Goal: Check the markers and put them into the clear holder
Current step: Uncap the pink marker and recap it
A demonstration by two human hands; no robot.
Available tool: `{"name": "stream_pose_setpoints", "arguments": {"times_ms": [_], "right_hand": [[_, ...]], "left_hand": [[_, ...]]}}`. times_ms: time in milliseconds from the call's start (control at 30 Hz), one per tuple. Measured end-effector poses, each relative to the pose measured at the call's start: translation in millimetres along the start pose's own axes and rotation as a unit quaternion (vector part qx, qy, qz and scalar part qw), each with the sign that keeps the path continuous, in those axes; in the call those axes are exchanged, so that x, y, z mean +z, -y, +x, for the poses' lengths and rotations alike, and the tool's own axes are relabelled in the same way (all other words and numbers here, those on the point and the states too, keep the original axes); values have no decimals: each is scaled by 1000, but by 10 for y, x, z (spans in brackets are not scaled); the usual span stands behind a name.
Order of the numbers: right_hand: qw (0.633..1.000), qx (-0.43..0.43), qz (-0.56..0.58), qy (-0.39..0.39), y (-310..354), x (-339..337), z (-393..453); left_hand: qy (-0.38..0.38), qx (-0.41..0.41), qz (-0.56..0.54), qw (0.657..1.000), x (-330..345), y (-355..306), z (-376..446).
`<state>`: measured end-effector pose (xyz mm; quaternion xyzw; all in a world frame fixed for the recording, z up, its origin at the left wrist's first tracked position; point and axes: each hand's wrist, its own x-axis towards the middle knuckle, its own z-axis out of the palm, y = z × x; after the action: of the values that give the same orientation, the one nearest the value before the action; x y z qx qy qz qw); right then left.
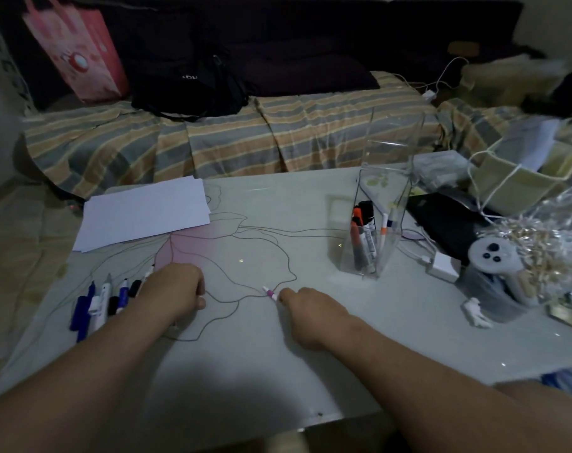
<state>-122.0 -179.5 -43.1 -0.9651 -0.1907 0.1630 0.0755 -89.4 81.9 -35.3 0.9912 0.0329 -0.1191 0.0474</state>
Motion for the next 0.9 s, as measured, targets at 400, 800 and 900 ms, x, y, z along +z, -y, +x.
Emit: {"name": "stream_pose_setpoints", "arguments": {"times_ms": [400, 800, 900], "right_hand": [[995, 65, 71, -10, -134, -84, 174], [996, 52, 68, -30, -160, -151, 224], [995, 39, 79, -51, -149, -176, 226]], "left_hand": [[-50, 130, -298, 944, -20, -369, -269], [-35, 157, -259, 952, -8, -350, -257], [-46, 154, -249, 955, -37, -364, -249]]}}
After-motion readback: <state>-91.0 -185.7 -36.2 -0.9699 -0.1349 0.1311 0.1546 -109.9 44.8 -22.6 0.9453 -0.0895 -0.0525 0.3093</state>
